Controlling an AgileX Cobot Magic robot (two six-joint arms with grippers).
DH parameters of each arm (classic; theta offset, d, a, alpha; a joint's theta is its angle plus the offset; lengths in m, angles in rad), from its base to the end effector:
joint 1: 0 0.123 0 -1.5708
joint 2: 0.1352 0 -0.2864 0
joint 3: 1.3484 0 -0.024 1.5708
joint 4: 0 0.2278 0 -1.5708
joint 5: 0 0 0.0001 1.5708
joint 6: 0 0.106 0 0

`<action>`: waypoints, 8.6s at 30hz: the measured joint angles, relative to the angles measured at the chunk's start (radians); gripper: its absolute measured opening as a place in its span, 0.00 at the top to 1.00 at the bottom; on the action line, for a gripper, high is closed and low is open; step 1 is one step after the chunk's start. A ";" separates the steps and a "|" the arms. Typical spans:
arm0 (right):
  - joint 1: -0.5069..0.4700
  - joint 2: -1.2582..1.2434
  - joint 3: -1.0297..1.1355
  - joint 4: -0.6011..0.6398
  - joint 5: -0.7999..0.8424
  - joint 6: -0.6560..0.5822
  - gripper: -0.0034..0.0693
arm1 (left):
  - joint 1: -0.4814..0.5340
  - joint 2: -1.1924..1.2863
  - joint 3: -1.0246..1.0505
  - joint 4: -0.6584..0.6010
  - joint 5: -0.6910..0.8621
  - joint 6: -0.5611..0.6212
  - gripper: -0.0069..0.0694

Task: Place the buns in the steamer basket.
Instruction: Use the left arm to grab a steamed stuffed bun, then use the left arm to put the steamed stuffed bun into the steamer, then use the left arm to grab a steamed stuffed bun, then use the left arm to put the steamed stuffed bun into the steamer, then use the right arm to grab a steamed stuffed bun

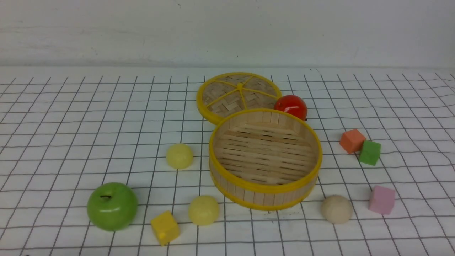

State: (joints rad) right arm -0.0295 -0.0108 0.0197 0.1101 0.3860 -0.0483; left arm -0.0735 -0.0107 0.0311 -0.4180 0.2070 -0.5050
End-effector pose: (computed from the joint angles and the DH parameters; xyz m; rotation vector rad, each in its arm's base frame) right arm 0.0421 0.0032 0.1683 0.0496 1.8758 0.0555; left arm 0.0455 -0.0123 0.1847 -0.6590 1.6317 -0.8023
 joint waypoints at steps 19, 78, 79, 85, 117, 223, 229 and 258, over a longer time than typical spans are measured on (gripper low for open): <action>0.000 0.000 0.000 0.000 0.000 0.000 0.62 | -0.113 0.420 -0.642 0.083 0.594 0.220 0.91; 0.000 0.000 0.000 0.000 0.000 0.000 0.62 | -0.473 1.905 -1.372 0.322 0.573 0.403 0.55; 0.000 0.000 0.000 0.000 0.000 0.000 0.62 | -0.473 1.911 -1.372 0.322 0.572 0.403 0.55; 0.000 0.000 0.000 0.000 0.000 0.000 0.62 | -0.473 1.944 -1.373 0.326 0.539 0.403 0.55; 0.000 0.000 0.000 0.000 0.000 0.000 0.62 | -0.569 1.994 -1.762 0.325 0.596 0.400 0.92; 0.000 0.000 0.000 0.000 0.000 0.000 0.62 | -0.495 2.179 -1.835 0.478 0.367 0.447 0.48; 0.000 0.000 0.000 0.000 0.000 0.000 0.62 | -0.492 2.109 -1.835 0.477 0.415 0.362 0.22; 0.000 0.000 0.009 0.230 -0.136 0.205 0.62 | -0.554 0.597 -0.423 0.334 -0.151 0.247 0.93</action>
State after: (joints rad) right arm -0.0295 -0.0108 0.0284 0.3402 0.2500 0.1564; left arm -0.6275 0.5864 -0.3923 -0.0843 0.0559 -0.2580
